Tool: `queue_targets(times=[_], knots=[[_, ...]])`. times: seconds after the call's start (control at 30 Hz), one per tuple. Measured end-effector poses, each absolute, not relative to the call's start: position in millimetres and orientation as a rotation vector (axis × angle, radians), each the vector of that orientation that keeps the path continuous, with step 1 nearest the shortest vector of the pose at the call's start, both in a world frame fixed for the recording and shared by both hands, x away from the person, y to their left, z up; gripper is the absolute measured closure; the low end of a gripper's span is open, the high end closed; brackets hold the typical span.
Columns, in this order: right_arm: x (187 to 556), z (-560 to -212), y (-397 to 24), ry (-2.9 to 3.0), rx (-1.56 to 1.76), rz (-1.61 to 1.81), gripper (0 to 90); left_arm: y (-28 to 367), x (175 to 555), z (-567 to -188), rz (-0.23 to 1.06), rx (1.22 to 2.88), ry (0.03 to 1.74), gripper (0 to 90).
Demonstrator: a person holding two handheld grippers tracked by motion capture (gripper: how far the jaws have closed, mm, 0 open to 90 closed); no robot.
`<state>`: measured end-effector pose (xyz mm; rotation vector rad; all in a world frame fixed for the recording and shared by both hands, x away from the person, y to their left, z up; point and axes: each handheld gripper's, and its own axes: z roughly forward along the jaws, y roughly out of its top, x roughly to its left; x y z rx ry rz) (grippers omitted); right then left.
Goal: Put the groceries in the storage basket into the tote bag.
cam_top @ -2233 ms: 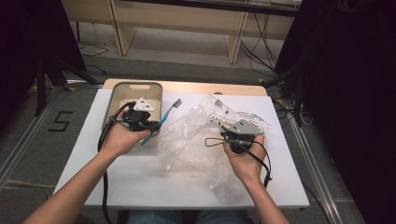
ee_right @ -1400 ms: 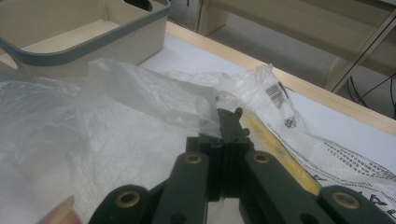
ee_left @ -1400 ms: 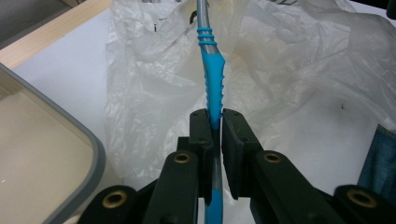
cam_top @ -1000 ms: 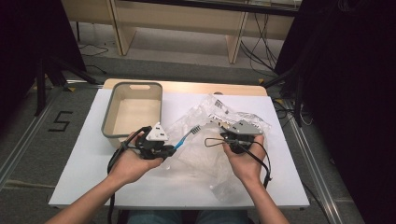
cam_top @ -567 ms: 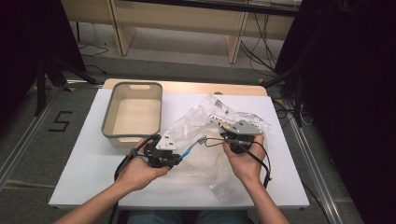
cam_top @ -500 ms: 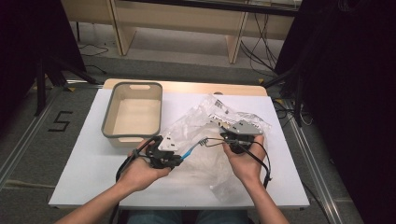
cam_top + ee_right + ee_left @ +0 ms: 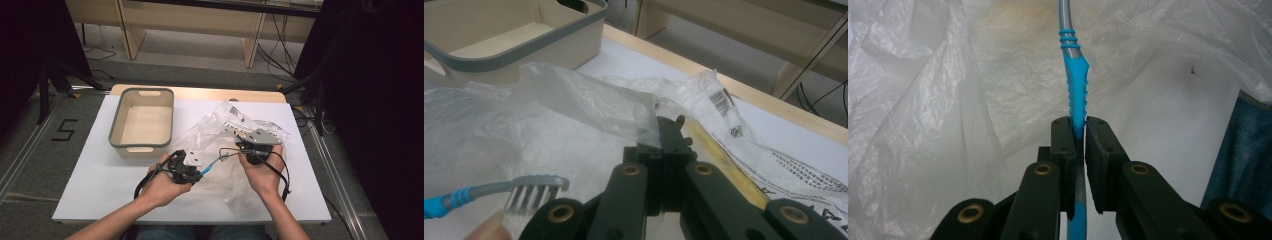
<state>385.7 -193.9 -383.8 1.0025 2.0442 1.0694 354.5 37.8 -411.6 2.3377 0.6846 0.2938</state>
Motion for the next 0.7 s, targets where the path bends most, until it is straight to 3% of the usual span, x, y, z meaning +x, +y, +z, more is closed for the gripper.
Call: queue_targets(times=[0.7], knots=[[385, -383, -192, 2.043, 0.992, 1.079, 90.0, 21, 366, -418, 0.289, 2.332, 0.736, 82.5]])
